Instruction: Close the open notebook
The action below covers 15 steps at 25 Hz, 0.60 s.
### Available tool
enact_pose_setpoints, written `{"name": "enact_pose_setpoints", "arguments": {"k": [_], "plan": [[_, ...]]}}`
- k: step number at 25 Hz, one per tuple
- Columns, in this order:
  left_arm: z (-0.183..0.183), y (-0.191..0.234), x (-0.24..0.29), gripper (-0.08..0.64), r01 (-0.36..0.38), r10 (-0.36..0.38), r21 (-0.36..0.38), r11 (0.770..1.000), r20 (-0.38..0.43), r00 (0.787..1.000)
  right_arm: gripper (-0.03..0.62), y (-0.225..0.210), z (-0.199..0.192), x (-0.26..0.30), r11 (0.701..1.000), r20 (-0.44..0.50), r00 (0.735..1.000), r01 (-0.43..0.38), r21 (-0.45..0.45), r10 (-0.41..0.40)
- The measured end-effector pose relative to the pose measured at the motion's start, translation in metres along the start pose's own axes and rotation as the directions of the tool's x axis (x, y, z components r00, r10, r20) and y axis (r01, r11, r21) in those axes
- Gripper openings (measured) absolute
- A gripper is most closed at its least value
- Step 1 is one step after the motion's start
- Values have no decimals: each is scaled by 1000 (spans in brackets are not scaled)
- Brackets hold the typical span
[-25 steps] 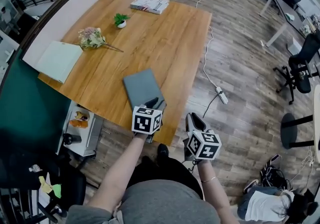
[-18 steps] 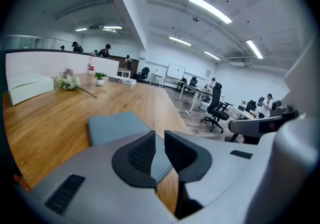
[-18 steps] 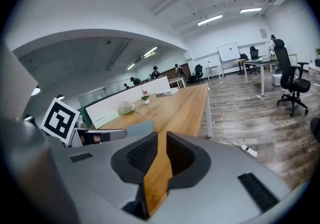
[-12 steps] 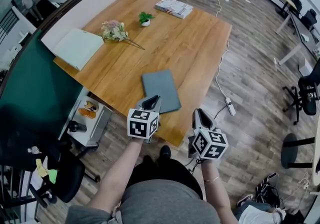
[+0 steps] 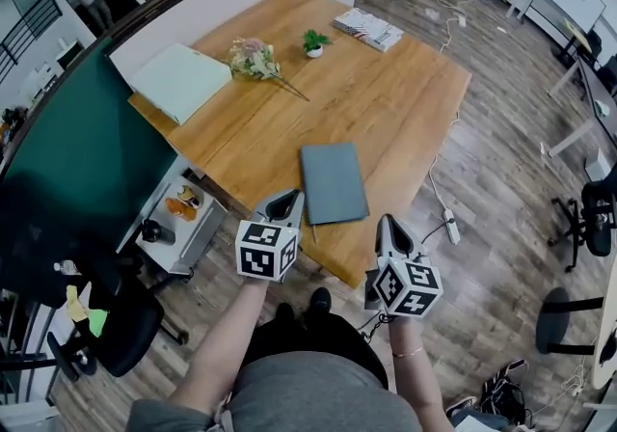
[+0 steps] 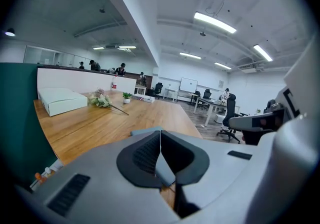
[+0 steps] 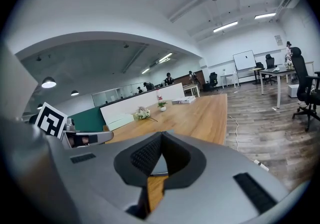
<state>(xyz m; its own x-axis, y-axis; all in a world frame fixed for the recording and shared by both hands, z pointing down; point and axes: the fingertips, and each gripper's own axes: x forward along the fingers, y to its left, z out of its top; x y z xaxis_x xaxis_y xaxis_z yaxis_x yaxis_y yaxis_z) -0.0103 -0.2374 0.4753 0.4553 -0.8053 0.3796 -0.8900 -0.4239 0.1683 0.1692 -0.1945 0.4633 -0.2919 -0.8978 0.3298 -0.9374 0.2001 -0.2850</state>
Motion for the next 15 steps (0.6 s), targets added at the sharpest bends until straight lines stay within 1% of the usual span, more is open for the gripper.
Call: {"name": "enact_pose_setpoints", "arguments": {"k": [3, 10, 15], "plan": [[2, 11, -12, 25, -23, 24, -3, 1000, 18, 1000, 5, 12, 4, 1, 1000, 17, 1000, -25, -14, 26], [0, 31, -36, 25, -74, 75, -14, 997, 33, 997, 3, 31, 13, -4, 996, 62, 995, -71, -47, 73], [3, 41, -49, 25, -94, 95, -22, 995, 53, 994, 2, 43, 17, -4, 994, 74, 993, -90, -62, 95]]}}
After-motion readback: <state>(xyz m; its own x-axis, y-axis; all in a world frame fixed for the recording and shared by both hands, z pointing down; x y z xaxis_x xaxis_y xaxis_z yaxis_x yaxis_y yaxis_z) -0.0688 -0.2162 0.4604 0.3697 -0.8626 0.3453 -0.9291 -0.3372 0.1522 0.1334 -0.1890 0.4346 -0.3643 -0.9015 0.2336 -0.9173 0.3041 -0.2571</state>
